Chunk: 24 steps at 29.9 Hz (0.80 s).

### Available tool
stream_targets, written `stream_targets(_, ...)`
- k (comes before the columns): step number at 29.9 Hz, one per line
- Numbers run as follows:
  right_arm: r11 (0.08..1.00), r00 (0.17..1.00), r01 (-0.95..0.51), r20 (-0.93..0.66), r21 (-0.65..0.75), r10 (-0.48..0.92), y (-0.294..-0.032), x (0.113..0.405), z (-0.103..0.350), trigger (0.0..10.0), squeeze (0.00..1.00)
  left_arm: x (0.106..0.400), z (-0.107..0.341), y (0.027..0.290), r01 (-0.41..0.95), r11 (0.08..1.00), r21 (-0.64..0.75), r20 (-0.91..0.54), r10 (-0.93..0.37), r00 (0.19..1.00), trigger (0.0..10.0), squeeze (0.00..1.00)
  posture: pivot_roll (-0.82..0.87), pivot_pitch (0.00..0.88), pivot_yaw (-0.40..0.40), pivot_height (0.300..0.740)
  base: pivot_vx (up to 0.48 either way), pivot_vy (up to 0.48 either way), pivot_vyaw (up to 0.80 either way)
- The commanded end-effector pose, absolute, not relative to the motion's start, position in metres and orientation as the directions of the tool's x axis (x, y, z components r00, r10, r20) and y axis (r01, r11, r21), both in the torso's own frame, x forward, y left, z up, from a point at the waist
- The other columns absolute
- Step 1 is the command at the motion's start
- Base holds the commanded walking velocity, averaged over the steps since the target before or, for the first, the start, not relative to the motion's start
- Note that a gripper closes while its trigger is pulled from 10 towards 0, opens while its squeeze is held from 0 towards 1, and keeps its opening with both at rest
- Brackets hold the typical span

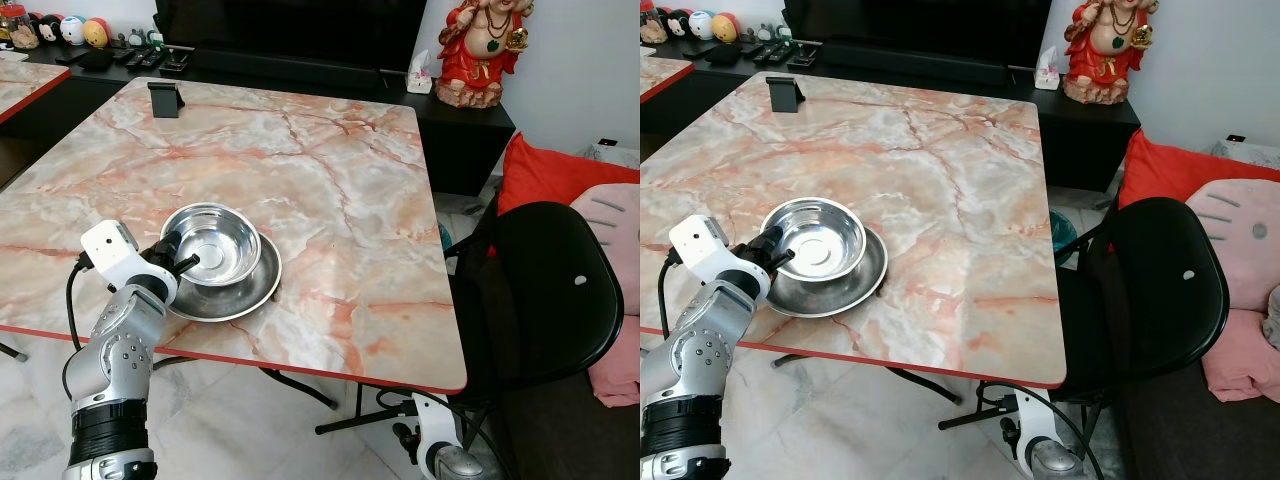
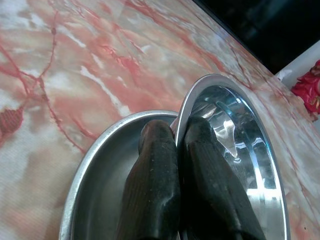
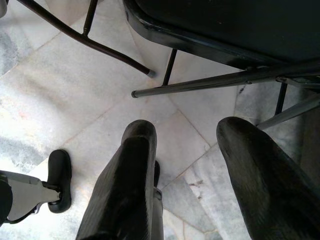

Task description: Setting the table

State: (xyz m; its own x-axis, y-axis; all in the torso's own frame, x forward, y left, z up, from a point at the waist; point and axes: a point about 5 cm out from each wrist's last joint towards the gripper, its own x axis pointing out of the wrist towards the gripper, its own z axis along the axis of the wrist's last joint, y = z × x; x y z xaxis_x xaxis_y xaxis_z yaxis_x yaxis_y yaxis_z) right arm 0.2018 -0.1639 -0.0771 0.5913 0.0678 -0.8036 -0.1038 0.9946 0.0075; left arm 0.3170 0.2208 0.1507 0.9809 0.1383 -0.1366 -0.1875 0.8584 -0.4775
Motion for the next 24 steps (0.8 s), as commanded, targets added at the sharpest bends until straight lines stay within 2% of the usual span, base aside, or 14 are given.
stream_targets(1,0.994,0.583,-0.105,-0.811,-0.001,0.06,-0.166,0.2,-0.078,10.0,0.0,0.317,0.144,0.217,-0.184,0.87,-0.457,-0.176,0.114,0.978,10.0,0.0,0.03,0.003,-0.09,0.74,0.0,0.0,0.0)
stream_targets(18,0.995,0.582,-0.104,-0.811,0.001,0.062,-0.166,0.201,-0.078,10.0,0.0,0.31,0.135,0.217,-0.202,0.885,-0.419,-0.234,0.11,0.966,10.0,0.0,0.04,0.017,-0.093,0.74,0.0,0.0,0.0)
stream_targets(19,0.994,0.582,-0.105,-0.811,0.001,0.062,-0.166,0.201,-0.078,10.0,0.0,0.309,0.135,0.218,-0.202,0.887,-0.415,-0.234,0.111,0.966,10.0,0.11,0.04,0.02,-0.094,0.74,0.0,0.0,0.0)
stream_targets(20,0.994,0.582,-0.105,-0.811,0.001,0.062,-0.166,0.201,-0.078,10.0,0.0,0.309,0.135,0.218,-0.205,0.889,-0.409,-0.237,0.114,0.965,10.0,0.58,0.04,0.02,-0.094,0.74,0.0,0.0,0.0)
stream_targets(21,0.995,0.582,-0.105,-0.811,0.001,0.062,-0.166,0.201,-0.078,10.0,0.0,0.309,0.134,0.218,-0.207,0.89,-0.406,-0.238,0.116,0.964,10.0,0.58,0.04,0.02,-0.094,0.74,0.0,0.0,0.0)
stream_targets(22,0.994,0.582,-0.105,-0.811,0.0,0.062,-0.166,0.201,-0.078,10.0,0.0,0.308,0.134,0.219,-0.212,0.89,-0.404,-0.24,0.12,0.963,10.0,0.85,0.04,0.021,-0.095,0.74,0.0,0.0,0.0)
stream_targets(23,0.994,0.582,-0.106,-0.811,0.0,0.062,-0.166,0.201,-0.078,10.0,0.0,0.308,0.134,0.22,-0.215,0.89,-0.401,-0.24,0.124,0.963,10.0,1.0,0.04,0.021,-0.096,0.74,0.0,0.0,0.0)
stream_targets(24,0.994,0.582,-0.106,-0.811,0.0,0.062,-0.166,0.201,-0.078,10.0,0.0,0.308,0.134,0.22,-0.218,0.891,-0.398,-0.24,0.129,0.962,10.0,1.0,0.04,0.021,-0.096,0.74,0.0,0.0,0.0)
